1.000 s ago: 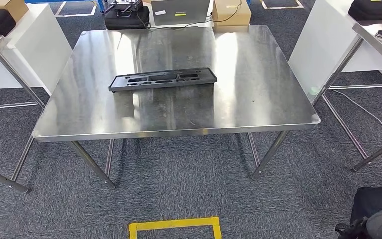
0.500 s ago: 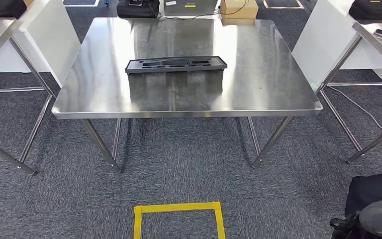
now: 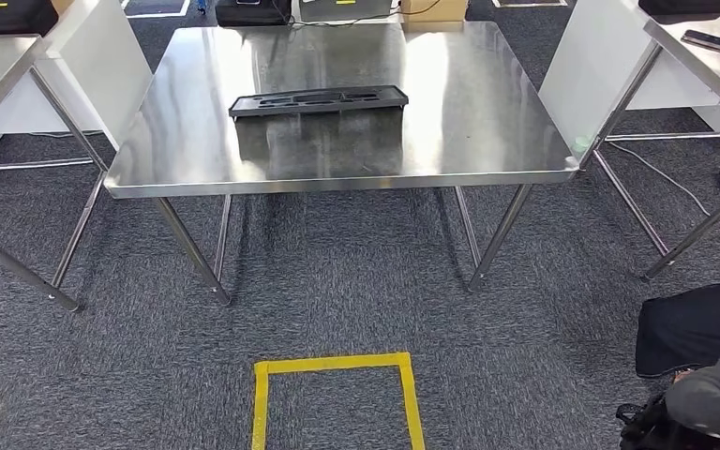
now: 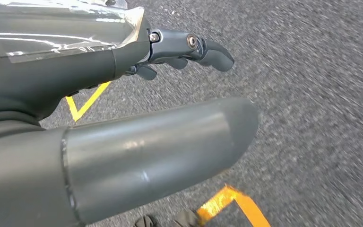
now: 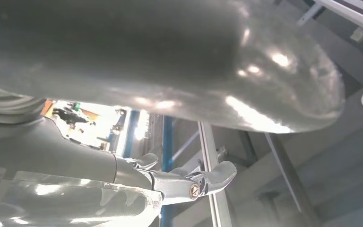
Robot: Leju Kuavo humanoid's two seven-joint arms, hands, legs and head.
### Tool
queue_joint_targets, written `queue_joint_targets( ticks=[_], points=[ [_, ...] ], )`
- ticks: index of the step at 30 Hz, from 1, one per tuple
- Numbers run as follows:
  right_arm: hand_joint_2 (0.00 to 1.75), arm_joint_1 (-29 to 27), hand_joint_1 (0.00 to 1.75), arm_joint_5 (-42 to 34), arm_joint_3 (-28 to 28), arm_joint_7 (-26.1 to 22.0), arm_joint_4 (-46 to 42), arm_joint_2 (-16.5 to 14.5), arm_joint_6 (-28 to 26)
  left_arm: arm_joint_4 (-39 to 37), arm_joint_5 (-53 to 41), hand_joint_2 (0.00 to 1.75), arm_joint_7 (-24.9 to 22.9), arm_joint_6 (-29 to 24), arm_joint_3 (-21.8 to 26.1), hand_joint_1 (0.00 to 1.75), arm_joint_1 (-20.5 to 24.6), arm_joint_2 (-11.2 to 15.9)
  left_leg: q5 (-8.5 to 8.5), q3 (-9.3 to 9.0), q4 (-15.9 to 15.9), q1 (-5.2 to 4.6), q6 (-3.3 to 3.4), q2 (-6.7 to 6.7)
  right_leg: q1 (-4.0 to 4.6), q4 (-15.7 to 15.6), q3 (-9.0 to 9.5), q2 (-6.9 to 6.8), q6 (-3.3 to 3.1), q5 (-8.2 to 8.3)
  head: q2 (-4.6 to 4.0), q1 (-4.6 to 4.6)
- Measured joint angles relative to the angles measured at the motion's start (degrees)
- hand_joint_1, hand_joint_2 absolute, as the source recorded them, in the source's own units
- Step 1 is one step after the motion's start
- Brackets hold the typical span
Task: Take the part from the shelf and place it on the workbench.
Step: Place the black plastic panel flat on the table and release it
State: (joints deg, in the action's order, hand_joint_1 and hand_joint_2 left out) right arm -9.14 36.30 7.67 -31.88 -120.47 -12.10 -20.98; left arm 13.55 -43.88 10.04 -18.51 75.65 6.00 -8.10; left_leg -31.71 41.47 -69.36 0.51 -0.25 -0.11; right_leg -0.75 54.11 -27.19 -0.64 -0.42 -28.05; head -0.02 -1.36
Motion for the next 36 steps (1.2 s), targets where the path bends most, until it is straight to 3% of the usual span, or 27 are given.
queue_joint_targets(
  ticks=[1,2,3,4,5,7,8,10,11,13,15,16,17,18,20,22,23,24,26,27,28,30,31,32,33,34,36],
  points=[
    [0.00,-0.23,0.00,-0.04,0.02,-0.04,0.01,-0.04,0.10,0.00,-0.01,0.00,0.03,0.02,0.00,0.00,0.01,0.04,-0.77,0.22,-3.24,0.16,-0.31,-0.03,-0.01,0.15,-0.85,-0.06,0.15,0.69,-0.01,0.00],
    [0.00,-0.46,0.00,-0.11,0.04,-0.05,0.01,-0.05,0.23,0.00,-0.01,0.00,0.07,0.03,0.00,0.00,0.02,0.06,-0.12,-0.26,-5.09,0.39,-0.57,-0.03,-0.07,0.41,-1.74,-0.12,0.38,1.32,-0.01,0.02],
    [0.00,-0.66,0.00,-0.21,0.05,-0.07,0.02,-0.05,0.34,0.01,-0.02,0.00,0.13,0.05,0.00,0.00,0.03,0.08,1.49,-1.67,-4.95,0.65,-0.79,-0.02,-0.17,0.80,-2.64,-0.16,0.65,1.84,-0.01,0.02],
    [0.00,-0.82,0.00,-0.31,0.07,-0.09,0.02,-0.05,0.41,0.01,-0.08,0.00,0.21,0.06,0.00,0.00,0.06,0.09,3.09,-4.13,-2.80,0.95,-1.01,-0.02,-0.31,1.36,-3.57,-0.18,0.96,2.24,-0.01,0.02],
    [0.00,-0.95,0.00,-0.38,0.08,-0.11,-0.01,-0.05,0.44,0.02,-0.19,0.00,0.29,0.07,0.00,0.00,0.12,0.08,3.48,-7.26,0.94,1.24,-1.31,-0.06,-0.33,2.09,-4.52,-0.19,1.27,2.54,-0.01,0.04],
    [0.00,-1.20,0.00,-0.56,0.17,-0.20,-0.20,-0.07,0.37,0.03,-0.45,0.00,0.44,0.10,-0.01,0.00,0.30,0.07,1.88,-12.32,8.25,1.32,-1.26,-0.36,-0.12,3.46,-6.10,-0.27,1.98,3.04,-0.01,0.02],
    [0.00,-1.35,0.00,-0.61,0.23,-0.26,-0.33,-0.09,0.31,0.04,-0.56,0.00,0.50,0.14,-0.02,0.00,0.37,0.06,0.83,-13.29,10.23,1.15,-0.89,-0.50,0.05,3.79,-6.62,-0.32,2.42,3.39,0.00,-0.02],
    [0.00,-1.79,0.00,-0.65,0.43,-0.34,-0.51,-0.13,0.16,0.04,-0.81,0.00,0.57,0.21,-0.04,0.00,0.33,0.06,0.96,-12.65,11.01,0.89,0.60,-0.43,0.09,3.78,-7.37,-0.32,3.34,4.23,0.00,-0.12],
    [0.00,-2.04,0.00,-0.64,0.64,-0.34,-0.63,-0.17,0.08,0.04,-1.02,0.00,0.61,0.28,-0.04,0.00,0.27,0.03,1.55,-12.00,11.09,0.81,1.38,-0.25,0.01,4.17,-7.92,-0.23,3.52,3.81,0.01,-0.15],
    [0.00,-2.46,0.00,-0.51,1.22,-0.29,-1.08,-0.40,-0.05,0.05,-1.56,0.00,0.74,0.44,-0.05,0.00,0.19,0.07,2.94,-10.27,11.27,0.77,2.55,0.17,-0.11,7.74,-9.52,0.02,3.01,-0.08,0.00,-0.24],
    [0.00,-2.75,0.00,-0.16,1.90,-0.22,-1.71,-0.83,-0.08,0.07,-2.14,0.00,0.88,0.61,-0.12,0.00,0.21,0.14,4.38,-8.45,11.24,0.50,2.91,0.41,-0.15,14.61,-11.05,0.22,2.31,-5.55,-0.01,-0.29],
    [0.00,-2.94,0.00,0.05,2.27,-0.19,-2.04,-1.10,-0.09,0.07,-2.44,0.00,0.92,0.69,-0.23,0.00,0.21,0.16,5.18,-7.54,11.20,0.35,2.93,0.52,-0.13,17.86,-11.31,0.28,2.44,-6.90,-0.01,-0.29],
    [0.00,-3.15,0.00,0.25,2.62,-0.16,-2.39,-1.39,-0.09,0.07,-2.72,0.00,0.92,0.80,-0.37,0.00,0.21,0.16,6.00,-6.61,11.15,0.21,2.93,0.63,-0.09,19.96,-10.91,0.34,2.87,-6.91,-0.01,-0.28],
    [0.00,-3.35,0.00,0.44,2.99,-0.13,-2.77,-1.69,-0.07,0.07,-2.97,0.00,0.93,0.97,-0.54,0.00,0.21,0.17,6.81,-5.69,11.11,0.12,2.88,0.72,-0.05,20.34,-9.66,0.37,3.44,-5.82,0.00,-0.28],
    [0.00,-3.60,0.00,0.61,3.63,-0.09,-3.61,-2.30,0.04,0.07,-3.37,0.00,0.93,1.32,-0.81,0.00,0.26,0.19,8.33,-4.16,11.06,0.04,2.62,0.79,0.09,14.83,-4.12,0.42,3.98,-3.30,0.01,-0.27],
    [0.00,-3.67,0.00,0.64,4.10,-0.07,-4.52,-2.90,0.19,0.07,-3.55,0.00,0.93,1.58,-1.00,0.00,0.34,0.20,9.68,-3.32,11.06,-0.12,2.09,0.74,0.52,5.09,2.72,0.47,3.18,-4.09,0.01,-0.22],
    [0.00,-3.72,0.00,0.64,4.27,-0.06,-4.91,-3.14,0.25,0.07,-3.58,0.00,0.93,1.63,-1.08,0.00,0.38,0.20,10.35,-3.20,11.19,-0.14,1.77,0.74,0.76,1.77,4.66,0.51,2.66,-4.96,0.00,-0.24],
    [0.00,-3.81,0.00,0.64,4.45,-0.05,-5.24,-3.36,0.36,0.07,-3.60,0.00,0.93,1.69,-1.20,0.00,0.38,0.20,11.07,-3.16,11.46,-0.15,1.39,0.75,1.02,0.04,5.39,0.52,2.18,-5.46,0.00,-0.25],
    [0.00,-3.89,0.00,0.66,4.84,-0.05,-5.60,-3.79,0.72,0.06,-3.64,0.00,0.91,1.79,-1.40,0.00,0.28,0.27,11.65,-2.81,11.87,0.02,0.70,0.67,0.74,-0.16,4.35,0.43,1.40,-4.50,0.00,-0.30],
    [0.00,-3.88,0.00,0.67,4.99,-0.05,-5.70,-4.05,0.96,0.05,-3.66,0.00,0.87,1.85,-1.50,0.00,0.23,0.30,10.31,-2.38,11.20,0.09,0.42,0.58,0.50,-0.16,3.66,0.36,0.82,-3.75,0.00,-0.27],
    [0.00,-3.83,0.00,0.70,5.10,-0.05,-5.81,-4.33,1.25,0.05,-3.67,0.00,0.82,1.90,-1.57,0.00,0.17,0.32,7.79,-1.78,9.40,0.16,0.19,0.47,0.23,-0.21,2.88,0.27,0.33,-2.94,0.00,-0.23],
    [0.00,-3.71,0.00,0.76,5.23,-0.05,-5.98,-4.79,1.74,0.04,-3.66,0.00,0.73,1.95,-1.69,0.00,0.15,0.36,1.34,-0.44,2.46,0.26,-0.22,0.29,0.26,-0.11,1.26,0.11,-0.34,-1.49,-0.01,-0.17],
    [0.00,-3.65,0.00,0.79,5.31,-0.05,-6.03,-4.96,1.98,0.04,-3.63,0.00,0.71,1.95,-1.72,0.00,0.13,0.39,-0.44,-0.02,-1.26,0.28,-0.41,0.22,0.34,0.01,0.44,0.01,-0.36,-0.84,-0.01,-0.15],
    [0.00,-3.57,0.00,0.82,5.40,-0.06,-6.04,-5.09,2.19,0.04,-3.59,0.00,0.71,1.95,-1.73,0.00,0.14,0.43,-0.74,-0.09,-3.94,0.29,-0.56,0.18,0.40,0.23,-0.36,-0.08,-0.29,-0.24,-0.01,-0.15],
    [0.00,-3.49,0.00,0.85,5.51,-0.08,-6.04,-5.21,2.42,0.04,-3.54,0.00,0.71,1.94,-1.73,0.00,0.15,0.45,0.30,-0.99,-4.76,0.35,-0.64,0.18,0.42,0.59,-1.20,-0.14,-0.14,0.24,-0.01,-0.15],
    [0.00,-3.37,0.00,0.87,5.62,-0.15,-6.04,-5.30,2.69,0.04,-3.48,0.00,0.71,1.92,-1.73,0.00,0.17,0.47,1.92,-2.96,-3.47,0.44,-0.66,0.19,0.39,1.10,-2.08,-0.17,0.09,0.65,-0.01,-0.14],
    [0.00,-3.03,0.00,0.98,5.81,-0.44,-6.04,-5.40,3.23,0.04,-3.32,0.00,0.71,1.87,-1.73,0.00,0.32,0.51,3.31,-8.99,3.79,0.61,-0.60,0.13,0.44,2.41,-3.76,-0.20,0.65,1.17,-0.01,-0.13]
  ],
)
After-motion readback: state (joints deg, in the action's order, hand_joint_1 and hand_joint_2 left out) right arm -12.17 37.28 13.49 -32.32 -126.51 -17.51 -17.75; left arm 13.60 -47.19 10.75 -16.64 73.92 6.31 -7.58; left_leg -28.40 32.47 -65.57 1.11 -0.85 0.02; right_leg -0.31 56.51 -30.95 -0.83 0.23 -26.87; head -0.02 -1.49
